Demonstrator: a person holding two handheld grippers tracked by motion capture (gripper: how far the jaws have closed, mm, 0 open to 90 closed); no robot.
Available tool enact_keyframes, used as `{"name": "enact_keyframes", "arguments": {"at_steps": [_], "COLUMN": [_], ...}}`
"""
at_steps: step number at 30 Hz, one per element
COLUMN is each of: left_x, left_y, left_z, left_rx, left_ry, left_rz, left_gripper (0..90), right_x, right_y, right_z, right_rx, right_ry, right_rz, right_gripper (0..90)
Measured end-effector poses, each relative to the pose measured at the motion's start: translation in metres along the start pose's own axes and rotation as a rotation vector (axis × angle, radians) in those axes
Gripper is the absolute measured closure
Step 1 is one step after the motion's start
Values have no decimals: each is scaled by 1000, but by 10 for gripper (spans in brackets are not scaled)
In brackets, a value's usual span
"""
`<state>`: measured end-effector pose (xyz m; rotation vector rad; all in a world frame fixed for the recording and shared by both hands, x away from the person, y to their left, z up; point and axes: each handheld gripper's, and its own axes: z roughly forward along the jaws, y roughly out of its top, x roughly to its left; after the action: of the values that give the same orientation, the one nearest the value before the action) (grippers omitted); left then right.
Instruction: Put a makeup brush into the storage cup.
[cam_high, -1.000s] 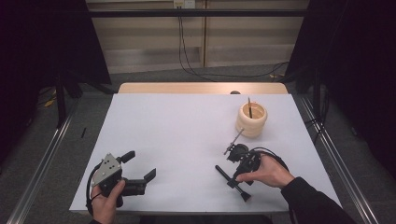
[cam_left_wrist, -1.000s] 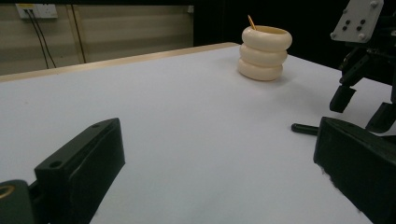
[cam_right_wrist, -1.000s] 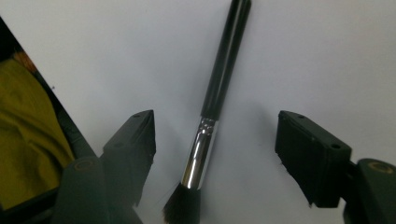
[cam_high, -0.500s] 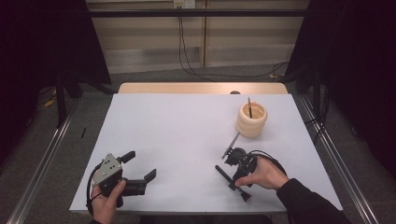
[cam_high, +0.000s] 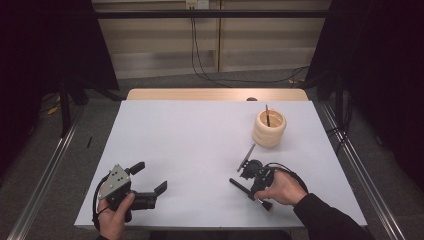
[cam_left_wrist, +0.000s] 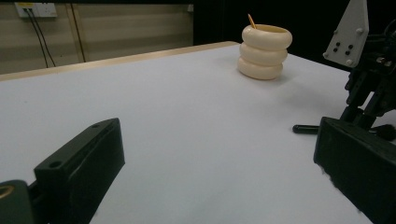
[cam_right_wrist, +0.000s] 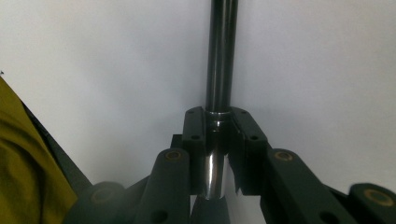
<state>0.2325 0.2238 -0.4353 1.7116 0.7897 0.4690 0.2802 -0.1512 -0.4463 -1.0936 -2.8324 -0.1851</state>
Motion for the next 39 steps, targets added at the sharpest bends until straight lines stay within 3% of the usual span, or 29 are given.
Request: {"name": "enact_keyframes", "arguments": {"at_steps": [5, 7, 9, 20, 28, 39], "left_x": [0, 0, 0, -1, 0, 1], "left_y": [0, 0, 0, 1, 0, 0], "left_z": [0, 0, 0, 1, 1, 1], "left_rx": [2, 1, 3, -3, 6, 6], "left_ry": [-8, -3, -3, -3, -3, -3], "left_rz": [9, 7, 8, 8, 10, 10], "left_gripper": [21, 20, 19, 17, 16, 15], "right_x": [-1, -1, -2, -7, -8, -8], "right_y": [3, 3, 3, -3, -2, -4], "right_z": [0, -1, -1, -1, -2, -4], "right_rx": [15, 28, 26, -24, -15, -46], "right_ry": [3, 18, 19, 61, 56, 73], "right_rz": [-6, 21, 15, 22, 18, 24], "right_gripper": [781, 784, 786, 786, 786, 786]}}
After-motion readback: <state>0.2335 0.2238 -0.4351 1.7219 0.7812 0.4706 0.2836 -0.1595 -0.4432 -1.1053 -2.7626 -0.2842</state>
